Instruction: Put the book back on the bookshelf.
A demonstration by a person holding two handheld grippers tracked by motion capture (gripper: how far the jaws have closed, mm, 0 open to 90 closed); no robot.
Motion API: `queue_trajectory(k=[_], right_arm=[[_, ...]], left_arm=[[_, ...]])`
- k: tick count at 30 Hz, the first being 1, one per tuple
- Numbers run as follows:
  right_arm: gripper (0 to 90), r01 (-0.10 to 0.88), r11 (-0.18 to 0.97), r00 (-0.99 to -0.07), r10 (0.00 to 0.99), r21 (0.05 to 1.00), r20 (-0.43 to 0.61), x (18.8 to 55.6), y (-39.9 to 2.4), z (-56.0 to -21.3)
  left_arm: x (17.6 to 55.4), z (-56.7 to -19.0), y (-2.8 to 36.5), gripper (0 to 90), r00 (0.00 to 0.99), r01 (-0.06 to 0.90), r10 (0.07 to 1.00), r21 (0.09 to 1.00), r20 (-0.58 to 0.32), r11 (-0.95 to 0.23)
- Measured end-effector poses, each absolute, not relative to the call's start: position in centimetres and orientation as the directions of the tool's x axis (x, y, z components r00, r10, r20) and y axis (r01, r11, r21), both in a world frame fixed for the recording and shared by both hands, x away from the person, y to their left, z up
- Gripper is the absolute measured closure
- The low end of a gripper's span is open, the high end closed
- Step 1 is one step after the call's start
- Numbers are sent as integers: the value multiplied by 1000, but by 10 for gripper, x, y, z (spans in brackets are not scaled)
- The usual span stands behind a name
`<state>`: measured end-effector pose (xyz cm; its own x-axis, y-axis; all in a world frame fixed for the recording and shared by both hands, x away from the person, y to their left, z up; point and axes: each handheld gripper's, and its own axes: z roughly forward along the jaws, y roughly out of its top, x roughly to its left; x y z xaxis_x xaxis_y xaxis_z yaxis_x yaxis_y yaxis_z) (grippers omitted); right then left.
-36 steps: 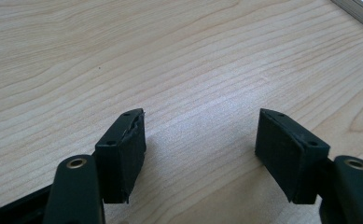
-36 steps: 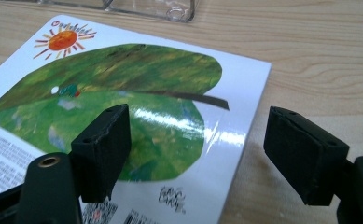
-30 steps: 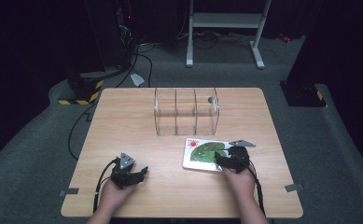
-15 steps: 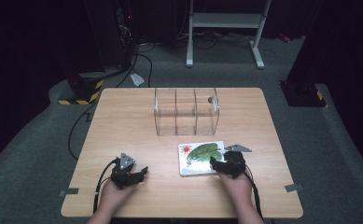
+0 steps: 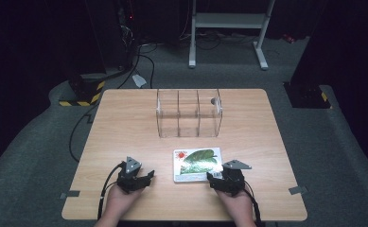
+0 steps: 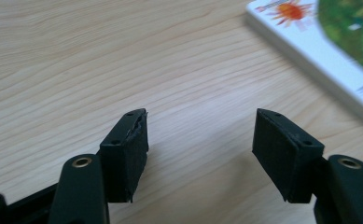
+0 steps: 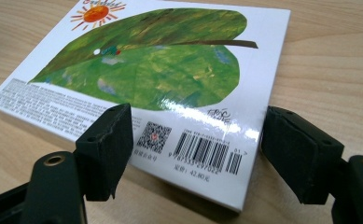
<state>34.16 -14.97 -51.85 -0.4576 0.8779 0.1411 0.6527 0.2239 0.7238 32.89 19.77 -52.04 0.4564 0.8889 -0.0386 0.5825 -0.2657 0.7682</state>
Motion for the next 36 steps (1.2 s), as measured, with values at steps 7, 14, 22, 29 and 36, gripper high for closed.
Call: queue_trajectory(k=[7, 14, 22, 29, 36], right_arm=[[253, 644, 233, -478, 866, 729, 145, 335, -145, -519], [251, 639, 246, -496, 856, 729, 145, 335, -143, -520], [257, 630, 298, -535, 836, 717, 123, 329, -130, -521], [278, 610, 267, -553, 818, 746, 159, 329, -128, -515], [270, 612, 221, -487, 862, 759, 142, 347, -130, -511]], left_arm=[[329, -515, 159, 361, 509, 575, 850, 790, -138, -215], [338, -521, 138, 367, 511, 602, 841, 772, -176, -204], [336, -521, 145, 362, 509, 622, 841, 754, -185, -211], [338, -523, 148, 349, 503, 635, 838, 748, -209, -195], [346, -524, 146, 342, 503, 631, 841, 750, -199, -200]])
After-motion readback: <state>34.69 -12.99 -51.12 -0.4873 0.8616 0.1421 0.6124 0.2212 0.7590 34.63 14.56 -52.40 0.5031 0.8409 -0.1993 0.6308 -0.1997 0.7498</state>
